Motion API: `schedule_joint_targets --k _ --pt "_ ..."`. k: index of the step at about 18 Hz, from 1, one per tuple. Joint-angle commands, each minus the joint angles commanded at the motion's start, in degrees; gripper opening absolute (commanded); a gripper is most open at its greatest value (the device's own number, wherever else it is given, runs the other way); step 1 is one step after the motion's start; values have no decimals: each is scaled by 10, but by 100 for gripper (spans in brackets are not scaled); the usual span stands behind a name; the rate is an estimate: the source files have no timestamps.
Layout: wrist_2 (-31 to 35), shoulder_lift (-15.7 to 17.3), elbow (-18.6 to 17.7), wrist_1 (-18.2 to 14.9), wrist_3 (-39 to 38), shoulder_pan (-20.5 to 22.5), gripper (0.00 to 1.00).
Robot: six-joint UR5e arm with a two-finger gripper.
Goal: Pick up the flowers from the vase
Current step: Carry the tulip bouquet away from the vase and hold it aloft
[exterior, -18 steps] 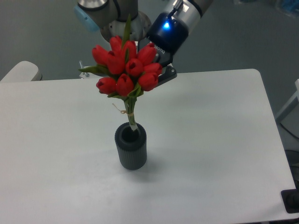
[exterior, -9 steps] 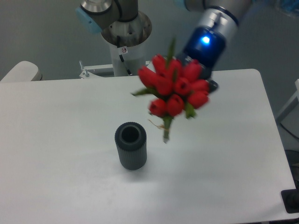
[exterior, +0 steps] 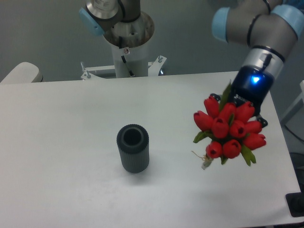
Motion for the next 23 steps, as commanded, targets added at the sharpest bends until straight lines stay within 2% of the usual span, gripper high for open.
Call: schedule_joint_targets --k 23 --pt "25 2 -6 -1 13 -3 31"
